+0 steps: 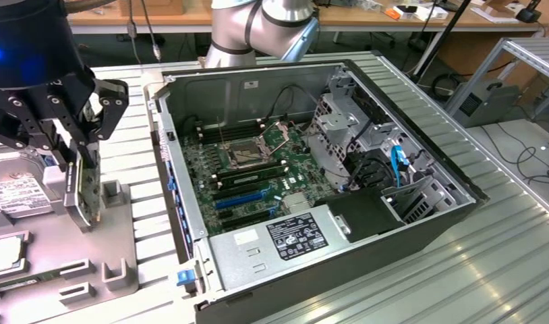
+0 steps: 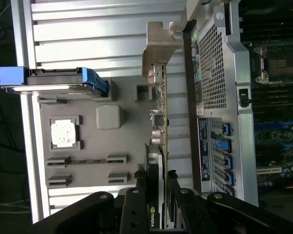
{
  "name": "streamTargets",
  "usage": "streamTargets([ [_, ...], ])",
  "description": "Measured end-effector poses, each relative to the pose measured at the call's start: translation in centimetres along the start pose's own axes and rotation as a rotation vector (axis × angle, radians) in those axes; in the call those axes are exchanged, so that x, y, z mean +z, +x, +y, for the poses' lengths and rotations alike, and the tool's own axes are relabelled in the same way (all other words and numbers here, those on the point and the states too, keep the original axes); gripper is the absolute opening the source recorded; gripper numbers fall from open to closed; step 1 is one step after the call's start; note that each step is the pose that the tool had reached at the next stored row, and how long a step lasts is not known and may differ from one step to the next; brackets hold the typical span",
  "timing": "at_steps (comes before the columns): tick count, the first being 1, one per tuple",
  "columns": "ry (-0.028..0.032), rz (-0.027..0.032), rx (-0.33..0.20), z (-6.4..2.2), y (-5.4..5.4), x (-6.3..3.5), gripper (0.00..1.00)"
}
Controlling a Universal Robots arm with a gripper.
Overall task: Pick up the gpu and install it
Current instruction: 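Pick up the gpu and move the gpu toward the slot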
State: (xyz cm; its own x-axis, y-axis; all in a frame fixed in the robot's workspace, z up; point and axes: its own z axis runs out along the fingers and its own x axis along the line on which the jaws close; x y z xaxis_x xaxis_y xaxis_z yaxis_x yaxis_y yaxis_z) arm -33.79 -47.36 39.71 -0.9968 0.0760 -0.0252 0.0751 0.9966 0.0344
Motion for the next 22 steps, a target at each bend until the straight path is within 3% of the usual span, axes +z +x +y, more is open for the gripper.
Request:
streamTargets([
  [22,0.0,0.0,0.0,0.14,-0.1,-4.0,0.27],
])
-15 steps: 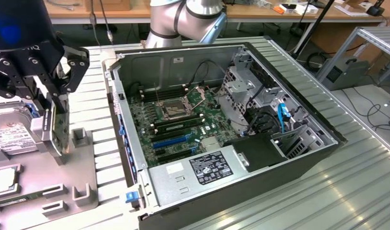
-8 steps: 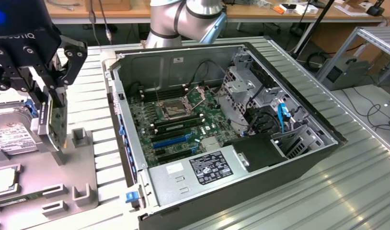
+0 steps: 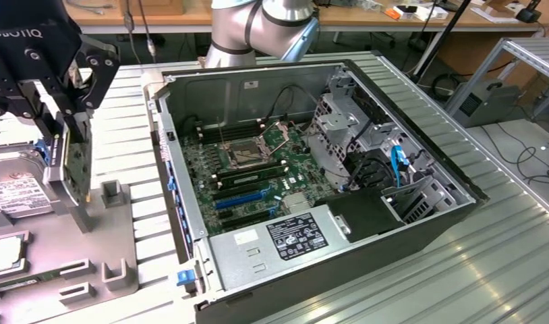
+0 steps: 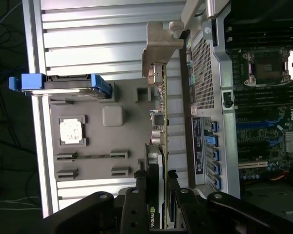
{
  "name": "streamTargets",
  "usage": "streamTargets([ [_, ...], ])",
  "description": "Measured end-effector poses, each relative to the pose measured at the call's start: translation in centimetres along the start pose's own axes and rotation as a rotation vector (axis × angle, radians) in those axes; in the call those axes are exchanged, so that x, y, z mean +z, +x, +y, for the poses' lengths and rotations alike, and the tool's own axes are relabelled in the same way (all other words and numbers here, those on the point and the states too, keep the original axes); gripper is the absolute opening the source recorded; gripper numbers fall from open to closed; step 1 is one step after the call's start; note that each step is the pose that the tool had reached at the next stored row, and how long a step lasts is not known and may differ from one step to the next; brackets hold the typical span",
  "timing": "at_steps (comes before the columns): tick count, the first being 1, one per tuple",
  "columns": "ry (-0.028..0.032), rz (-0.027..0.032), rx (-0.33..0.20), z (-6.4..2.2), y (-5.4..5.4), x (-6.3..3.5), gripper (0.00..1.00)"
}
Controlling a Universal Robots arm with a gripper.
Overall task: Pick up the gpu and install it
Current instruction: 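Pick up the gpu and move the gpu toward the slot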
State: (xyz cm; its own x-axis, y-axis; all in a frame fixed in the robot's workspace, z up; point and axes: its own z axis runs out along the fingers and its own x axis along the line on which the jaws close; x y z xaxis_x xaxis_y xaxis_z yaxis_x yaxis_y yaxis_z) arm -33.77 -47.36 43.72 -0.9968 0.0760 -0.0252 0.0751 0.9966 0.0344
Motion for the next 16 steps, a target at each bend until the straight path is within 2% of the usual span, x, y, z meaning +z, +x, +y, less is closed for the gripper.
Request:
streamTargets([
  [16,0.0,0.0,0.0,0.09,-0.1,-2.71,0.27],
])
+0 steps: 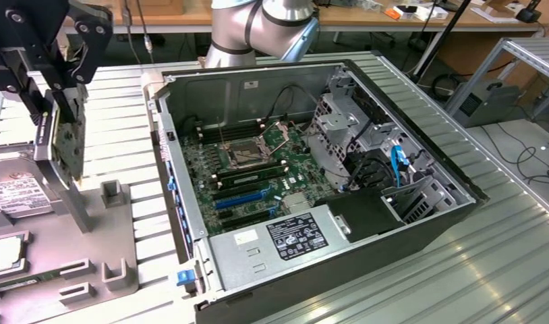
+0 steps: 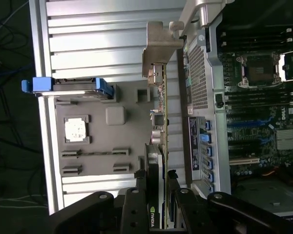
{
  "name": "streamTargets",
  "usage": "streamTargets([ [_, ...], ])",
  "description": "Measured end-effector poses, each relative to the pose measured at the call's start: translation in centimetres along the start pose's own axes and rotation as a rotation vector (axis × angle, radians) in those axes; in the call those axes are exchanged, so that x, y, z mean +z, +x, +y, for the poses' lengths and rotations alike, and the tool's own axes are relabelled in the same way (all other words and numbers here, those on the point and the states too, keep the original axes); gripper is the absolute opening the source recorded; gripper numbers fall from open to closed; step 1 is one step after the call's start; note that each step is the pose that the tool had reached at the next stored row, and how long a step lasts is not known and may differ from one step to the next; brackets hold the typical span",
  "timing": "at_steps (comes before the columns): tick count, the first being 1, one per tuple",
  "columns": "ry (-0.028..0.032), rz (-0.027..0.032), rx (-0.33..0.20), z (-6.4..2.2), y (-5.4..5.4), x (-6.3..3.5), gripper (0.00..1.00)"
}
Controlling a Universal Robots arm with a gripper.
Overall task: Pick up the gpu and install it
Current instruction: 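Pick up the gpu and move the gpu toward the slot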
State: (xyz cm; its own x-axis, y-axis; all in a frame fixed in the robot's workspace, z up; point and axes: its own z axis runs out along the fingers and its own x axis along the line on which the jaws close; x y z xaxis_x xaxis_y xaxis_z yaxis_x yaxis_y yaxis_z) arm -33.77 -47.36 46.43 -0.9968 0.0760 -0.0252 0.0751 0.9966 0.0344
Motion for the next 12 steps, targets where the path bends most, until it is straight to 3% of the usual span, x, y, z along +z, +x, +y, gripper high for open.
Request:
streamTargets([
  [4,0.0001,0.0001,0.0,0.02,-0.02,-0.71,0.27],
  [12,0.0,0.0,0.0,0.03,-0.06,-0.74,0.27],
])
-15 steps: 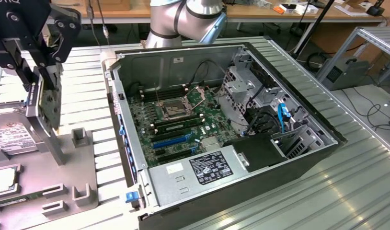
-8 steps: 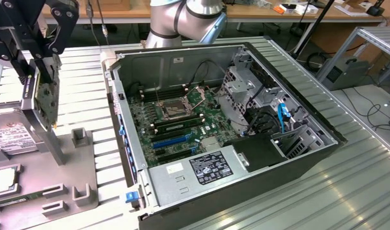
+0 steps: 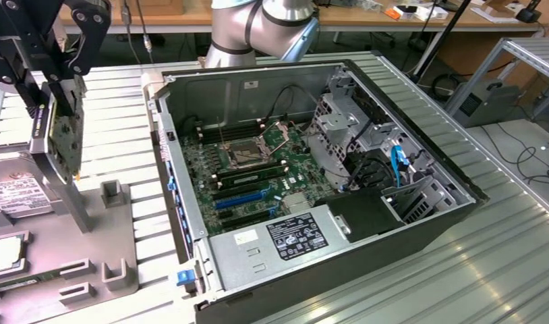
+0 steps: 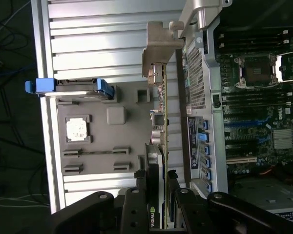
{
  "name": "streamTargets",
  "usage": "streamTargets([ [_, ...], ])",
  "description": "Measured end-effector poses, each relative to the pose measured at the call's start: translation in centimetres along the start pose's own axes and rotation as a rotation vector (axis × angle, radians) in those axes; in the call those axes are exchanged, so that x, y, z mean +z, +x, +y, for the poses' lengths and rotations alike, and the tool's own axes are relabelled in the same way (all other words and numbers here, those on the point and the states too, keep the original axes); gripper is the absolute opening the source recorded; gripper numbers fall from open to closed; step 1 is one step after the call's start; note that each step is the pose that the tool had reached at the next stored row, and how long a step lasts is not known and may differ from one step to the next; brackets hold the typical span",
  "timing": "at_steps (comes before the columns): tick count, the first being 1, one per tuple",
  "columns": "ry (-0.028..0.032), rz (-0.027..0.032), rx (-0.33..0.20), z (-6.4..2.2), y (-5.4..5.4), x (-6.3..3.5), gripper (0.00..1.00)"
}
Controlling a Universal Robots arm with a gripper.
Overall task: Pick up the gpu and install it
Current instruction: 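Pick up the gpu and move the gpu toward the slot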
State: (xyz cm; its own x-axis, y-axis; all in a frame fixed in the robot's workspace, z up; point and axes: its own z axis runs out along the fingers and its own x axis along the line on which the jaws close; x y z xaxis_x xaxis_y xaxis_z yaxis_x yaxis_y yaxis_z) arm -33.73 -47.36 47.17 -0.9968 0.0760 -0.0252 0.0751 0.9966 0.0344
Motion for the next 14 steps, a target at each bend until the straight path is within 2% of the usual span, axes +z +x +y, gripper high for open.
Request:
streamTargets([
  [4,0.0,0.0,0.0,0.11,-1.4,0.04,0.27],
  [14,0.0001,0.0001,0.0,0.26,-3.4,0.09,0.27],
])
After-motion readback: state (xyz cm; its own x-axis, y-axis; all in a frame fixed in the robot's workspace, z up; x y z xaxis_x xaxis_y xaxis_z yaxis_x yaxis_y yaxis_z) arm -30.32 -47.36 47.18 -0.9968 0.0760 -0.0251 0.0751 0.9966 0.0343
